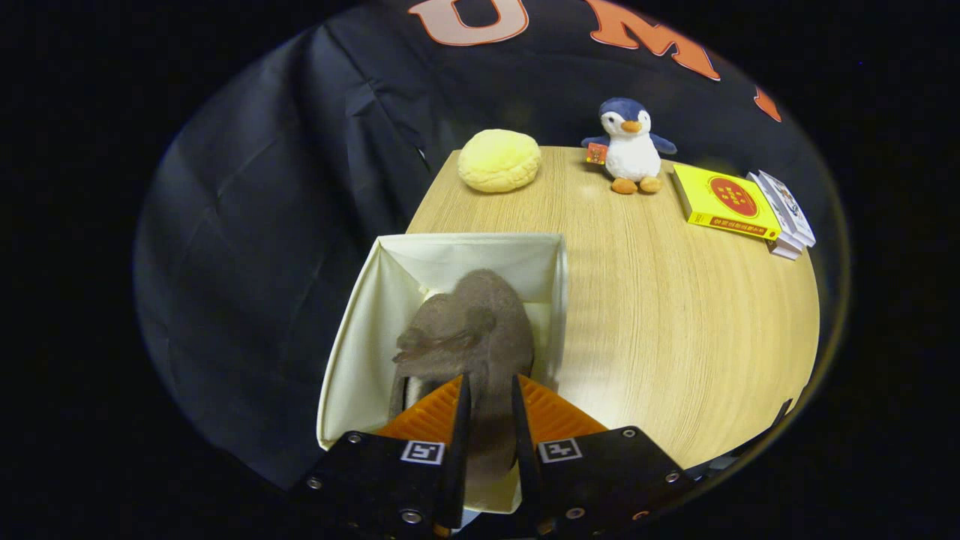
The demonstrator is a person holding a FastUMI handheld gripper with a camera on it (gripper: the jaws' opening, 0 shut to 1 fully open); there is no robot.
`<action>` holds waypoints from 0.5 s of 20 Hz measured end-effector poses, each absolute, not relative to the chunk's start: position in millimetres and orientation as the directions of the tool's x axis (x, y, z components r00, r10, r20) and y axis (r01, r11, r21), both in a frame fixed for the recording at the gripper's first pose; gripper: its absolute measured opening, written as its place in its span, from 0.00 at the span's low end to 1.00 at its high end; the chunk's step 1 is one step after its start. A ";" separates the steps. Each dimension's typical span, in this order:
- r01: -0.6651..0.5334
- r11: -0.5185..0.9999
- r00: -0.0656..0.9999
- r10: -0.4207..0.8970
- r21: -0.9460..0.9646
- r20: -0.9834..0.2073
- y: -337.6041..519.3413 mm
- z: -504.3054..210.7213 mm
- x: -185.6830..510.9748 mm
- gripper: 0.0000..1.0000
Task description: Open the storage box then place both shoes into the box .Put the left shoe in first, then the right shoe, with the right side of both shoes facing outward in a uniform manner.
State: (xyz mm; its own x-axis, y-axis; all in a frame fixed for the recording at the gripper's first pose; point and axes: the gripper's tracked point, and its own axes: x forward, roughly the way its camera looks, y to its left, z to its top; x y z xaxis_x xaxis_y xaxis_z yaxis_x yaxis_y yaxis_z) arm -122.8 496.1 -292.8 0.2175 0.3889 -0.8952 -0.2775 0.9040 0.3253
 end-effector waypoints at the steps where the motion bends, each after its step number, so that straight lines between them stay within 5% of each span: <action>1: -0.272 0.897 0.221 0.409 0.347 -0.885 496.1 -286.9 -122.2 0.35; 10: -0.352 0.843 0.390 0.527 0.406 -0.755 443.6 -211.4 -84.8 0.71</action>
State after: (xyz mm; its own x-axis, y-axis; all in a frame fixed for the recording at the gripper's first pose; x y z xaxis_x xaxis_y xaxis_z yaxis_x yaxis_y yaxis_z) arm -84.8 443.6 -211.4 0.3903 0.5266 -0.7552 -0.3519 0.8433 0.4061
